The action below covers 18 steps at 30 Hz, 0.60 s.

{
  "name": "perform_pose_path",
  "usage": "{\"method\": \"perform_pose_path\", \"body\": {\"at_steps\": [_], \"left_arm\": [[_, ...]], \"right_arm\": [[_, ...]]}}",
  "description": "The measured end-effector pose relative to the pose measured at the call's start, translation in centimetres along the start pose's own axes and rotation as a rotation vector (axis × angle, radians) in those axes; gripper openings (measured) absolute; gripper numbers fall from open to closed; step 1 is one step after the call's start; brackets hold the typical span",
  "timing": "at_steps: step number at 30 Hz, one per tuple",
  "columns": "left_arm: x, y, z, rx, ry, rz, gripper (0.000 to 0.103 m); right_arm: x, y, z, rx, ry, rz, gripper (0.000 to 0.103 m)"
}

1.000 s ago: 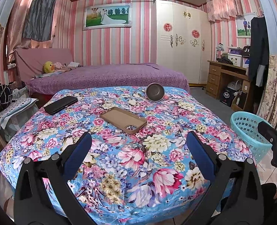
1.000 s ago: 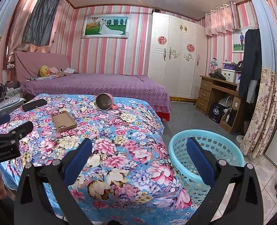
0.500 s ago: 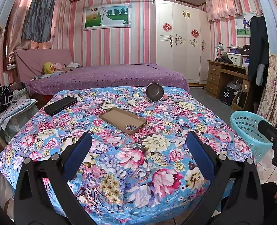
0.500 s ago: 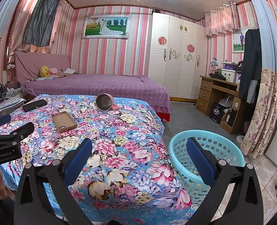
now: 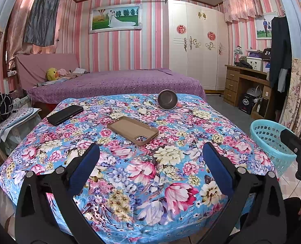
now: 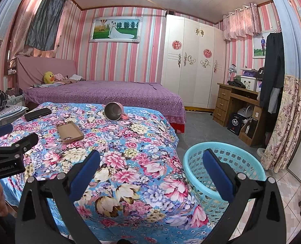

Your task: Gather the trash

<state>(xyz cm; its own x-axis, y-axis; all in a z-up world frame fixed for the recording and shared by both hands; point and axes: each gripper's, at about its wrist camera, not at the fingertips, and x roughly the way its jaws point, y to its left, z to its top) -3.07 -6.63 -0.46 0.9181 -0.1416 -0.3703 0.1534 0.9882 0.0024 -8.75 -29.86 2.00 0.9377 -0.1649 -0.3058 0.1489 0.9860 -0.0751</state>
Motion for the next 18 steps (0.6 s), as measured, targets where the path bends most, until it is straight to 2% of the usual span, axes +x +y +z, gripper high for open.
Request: {"method": "perform_pose_path", "body": {"at_steps": [18], "left_arm": [[0.05,-0.10,0.08,0.000,0.004,-0.002,0.098]], "right_arm": [[0.06,0.03,-0.03,0.000,0.000,0.000,0.098]]}}
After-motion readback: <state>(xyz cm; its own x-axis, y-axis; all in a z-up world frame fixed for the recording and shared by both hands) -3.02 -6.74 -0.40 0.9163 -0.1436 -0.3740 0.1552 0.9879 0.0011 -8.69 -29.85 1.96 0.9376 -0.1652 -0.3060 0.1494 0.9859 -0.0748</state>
